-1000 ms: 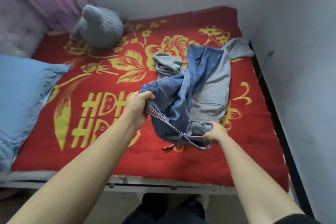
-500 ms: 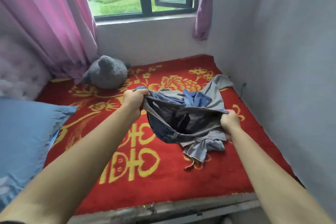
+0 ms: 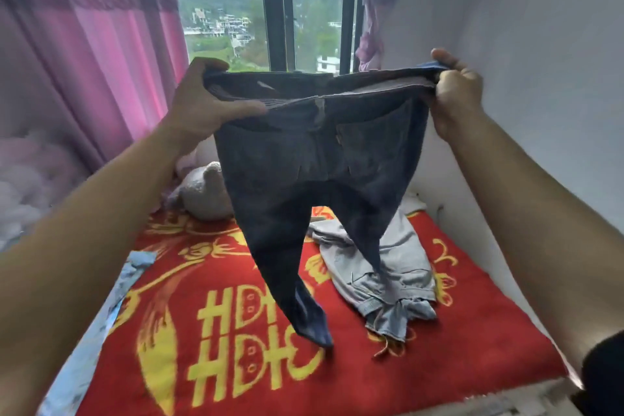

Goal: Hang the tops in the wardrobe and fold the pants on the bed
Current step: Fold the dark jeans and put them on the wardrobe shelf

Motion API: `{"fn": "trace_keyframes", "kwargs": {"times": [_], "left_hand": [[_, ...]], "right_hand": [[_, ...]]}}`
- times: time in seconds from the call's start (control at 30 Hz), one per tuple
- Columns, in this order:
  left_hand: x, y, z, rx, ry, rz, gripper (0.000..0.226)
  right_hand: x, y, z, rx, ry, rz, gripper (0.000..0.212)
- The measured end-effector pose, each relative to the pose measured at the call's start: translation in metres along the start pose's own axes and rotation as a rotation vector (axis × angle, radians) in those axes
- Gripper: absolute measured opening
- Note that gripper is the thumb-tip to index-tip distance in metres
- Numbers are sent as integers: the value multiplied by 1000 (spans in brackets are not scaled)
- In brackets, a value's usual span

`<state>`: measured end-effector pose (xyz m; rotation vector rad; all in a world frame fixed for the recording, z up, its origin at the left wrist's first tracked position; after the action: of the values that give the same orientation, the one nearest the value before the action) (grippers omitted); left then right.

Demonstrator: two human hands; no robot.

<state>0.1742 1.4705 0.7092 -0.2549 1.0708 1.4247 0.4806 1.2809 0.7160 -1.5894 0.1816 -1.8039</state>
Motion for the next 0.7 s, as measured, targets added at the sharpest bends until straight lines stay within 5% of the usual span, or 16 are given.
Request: {"fn": "trace_keyframes", "kwargs": {"times": [0.3, 0.4, 0.57, 0.7], "left_hand": [[23, 42, 10, -74, -6, 304, 43], [27, 44, 9, -63, 73, 253, 40], [54, 56, 12, 186, 243, 98, 83], [91, 50, 23, 316, 312, 141, 59]], "right_hand": [[-6, -39, -19, 37, -83, 108, 25], [-21, -45, -18, 85, 1, -153, 20], [-46, -48, -5, 166, 94, -618, 31], [-76, -52, 8, 219, 0, -807, 26]]}}
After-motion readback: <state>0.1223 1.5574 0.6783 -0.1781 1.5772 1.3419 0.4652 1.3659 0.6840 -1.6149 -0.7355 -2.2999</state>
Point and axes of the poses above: each hand's wrist, its own z-axis towards the middle knuckle, its own y-axis out of the back of the hand, x = y × z, the point moved 1 cm from there along z, towards the middle knuckle, and after that the axes turned 6 degrees about z, right-handed, at the moved point
